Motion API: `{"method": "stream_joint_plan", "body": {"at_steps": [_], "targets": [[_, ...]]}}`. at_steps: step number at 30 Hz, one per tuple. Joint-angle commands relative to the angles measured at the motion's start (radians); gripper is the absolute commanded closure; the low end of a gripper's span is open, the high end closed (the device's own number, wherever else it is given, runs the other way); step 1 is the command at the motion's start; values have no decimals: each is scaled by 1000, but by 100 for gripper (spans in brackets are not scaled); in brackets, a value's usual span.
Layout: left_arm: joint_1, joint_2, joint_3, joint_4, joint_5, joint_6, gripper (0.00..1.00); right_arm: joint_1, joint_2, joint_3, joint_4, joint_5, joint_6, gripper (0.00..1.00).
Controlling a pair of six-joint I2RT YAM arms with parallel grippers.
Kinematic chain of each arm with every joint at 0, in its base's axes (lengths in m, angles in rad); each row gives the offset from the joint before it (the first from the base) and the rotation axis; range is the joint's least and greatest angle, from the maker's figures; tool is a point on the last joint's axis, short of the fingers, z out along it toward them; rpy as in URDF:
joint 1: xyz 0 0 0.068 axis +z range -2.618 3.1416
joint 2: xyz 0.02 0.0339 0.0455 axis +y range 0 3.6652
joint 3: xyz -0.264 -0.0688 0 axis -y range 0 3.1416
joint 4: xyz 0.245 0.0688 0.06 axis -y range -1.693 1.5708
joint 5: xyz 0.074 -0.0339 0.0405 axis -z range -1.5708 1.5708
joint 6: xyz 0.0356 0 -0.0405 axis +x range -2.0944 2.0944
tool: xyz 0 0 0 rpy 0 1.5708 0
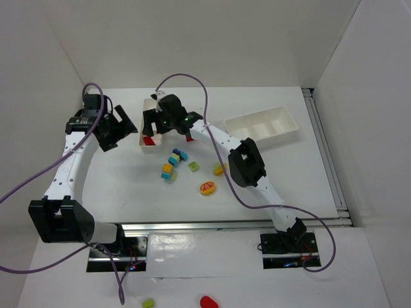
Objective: Sort the legos into containers by color
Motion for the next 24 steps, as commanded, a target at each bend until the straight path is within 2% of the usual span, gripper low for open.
{"method": "stream_joint_plan", "body": {"at_steps": [1, 4, 8, 9, 12, 13, 15, 18, 21, 24], "targets": [[4, -24, 29, 13, -22, 12, 0, 13, -52, -11, 51, 11, 9, 12], [4, -15, 29, 13, -22, 12, 4, 2, -126, -119, 85, 31, 9, 16], [-55, 40, 67, 22, -10, 44, 10, -39, -384, -365, 140, 175, 0, 24], [-74, 58, 79, 22, -22, 44, 11, -51, -437, -504, 161, 201, 0, 24], [-147, 138, 124, 22, -34, 81, 16, -120, -657, -713, 178, 281, -11, 24], [-169, 164, 139, 22, -34, 96, 18, -139, -704, -828, 178, 290, -11, 22], [-236, 222, 176, 22, -62, 148, 21, -185, -838, -924, 149, 336, 11, 15], [-328, 354, 260, 22, -95, 200, 21, -194, -980, -1087, 97, 446, 81, 13], [-417, 475, 316, 51, -178, 223, 12, -194, -1092, -1225, 73, 549, 187, 13], [-477, 613, 418, 60, -216, 262, 7, -194, -1146, -1300, 45, 570, 241, 13]]}}
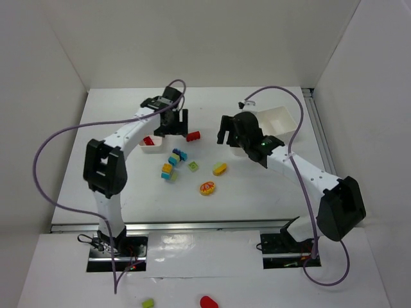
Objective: Sort the legos into containers by color
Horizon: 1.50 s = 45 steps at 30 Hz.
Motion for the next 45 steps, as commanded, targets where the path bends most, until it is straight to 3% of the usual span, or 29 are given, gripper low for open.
{"method": "stream_joint_plan", "body": {"at_steps": [1, 6, 9, 13, 21, 26, 29, 33, 34, 42, 45], "targets": [[-51, 123, 144, 21, -87, 125, 7, 13, -36, -58, -50, 111, 97, 13], [-65, 313, 318, 21, -57, 322, 5, 13, -36, -17, -136, 194, 58, 12], [-56, 350, 327, 33, 28, 377, 5, 2, -24, 26, -145, 194, 35, 12], [-65, 410, 327, 42, 28, 436, 5, 2, -15, 37, -134, 154, 35, 12], [-84, 483, 390, 53, 57, 416, 11, 13, 16, 46, -125, 117, 46, 12], [-84, 483, 390, 79, 66, 390, 19, 31, 48, 46, -116, 108, 46, 12], [-74, 483, 390, 79, 88, 381, 32, 31, 68, 46, -106, 99, 46, 12], [-74, 444, 399, 79, 107, 381, 65, 40, 88, 67, -106, 90, 46, 12], [-74, 418, 390, 79, 107, 381, 79, 40, 88, 67, -106, 99, 46, 12], [1, 260, 370, 1, 98, 278, 100, 40, 68, 58, -106, 110, 37, 12], [68, 203, 294, -48, 89, 154, 100, 40, 59, 46, -97, 110, 37, 12]]}}
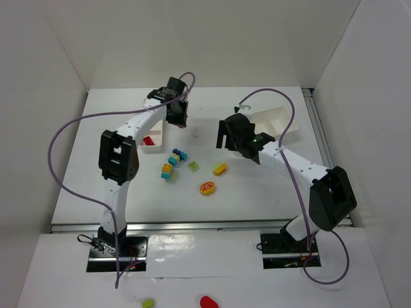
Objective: Sort the legos into containers by color
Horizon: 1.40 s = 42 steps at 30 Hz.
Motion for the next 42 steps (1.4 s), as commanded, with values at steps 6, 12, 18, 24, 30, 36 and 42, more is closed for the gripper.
{"method": "stream_joint_plan", "body": {"at_steps": [6, 12, 18, 24, 30, 36, 42], "targets": [[174, -304, -334, -56, -84, -285, 100, 20, -21, 26, 48, -9, -33, 12], [204, -348, -422, -18, -135, -333, 98, 29, -1, 26, 21, 6, -33, 5], [204, -330, -452, 19, -155, -362, 71, 38, 37, 61, -31, 6, -64, 0], [204, -348, -452, 19, -164, -362, 23, 47, 37, 38, -50, -49, -73, 0], [195, -382, -380, -18, -173, -340, 15, 93, 37, -54, -84, -60, -35, 0], [160, -460, -305, -43, -159, -319, 16, 159, 74, -77, -119, -123, -25, 0], [131, -528, -330, -43, -147, -319, 16, 265, -9, -180, -22, -273, -58, 0]]}}
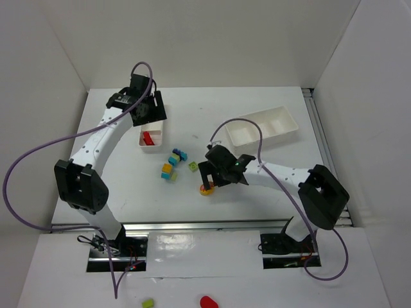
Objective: Sort the legos into containers by color
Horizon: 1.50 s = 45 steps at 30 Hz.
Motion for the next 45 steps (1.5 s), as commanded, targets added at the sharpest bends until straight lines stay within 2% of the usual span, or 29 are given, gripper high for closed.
{"method": "stream_joint_plan", "body": {"at_steps": [1, 7, 16, 20, 24, 25, 27, 30, 36, 40, 45], "targets": [[-12, -33, 9, -16, 18, 13, 17, 78, -58, -40, 50, -95, -27, 0], [-21, -33, 0, -16, 18, 13, 17, 135, 55, 6, 50, -78, -56, 0], [-21, -33, 0, -16, 7, 31, 17, 157, 185, 64, 87, 75, -47, 2], [-21, -22, 0, -16, 32, 44, 17, 157, 196, 64, 109, 120, -38, 13], [-21, -10, 0, -16, 32, 44, 17, 157, 187, 75, 110, 159, -57, 29], [-21, -10, 0, -16, 32, 44, 17, 157, 175, 88, 96, 175, -58, 37], [-21, -1, 0, -16, 32, 44, 17, 157, 157, 110, 77, 189, -68, 44], [-21, -1, 9, -16, 32, 44, 17, 157, 98, 121, 65, 236, -91, 46], [-21, 30, 29, -16, 12, 53, 17, 48, 15, 220, -1, 236, -123, 46], [-21, 30, 29, -16, 12, 53, 17, -105, -8, 286, -33, 245, -146, 46], [-21, 30, 29, -16, 44, 53, 17, -366, 33, 366, -76, 297, -128, 46]]}}
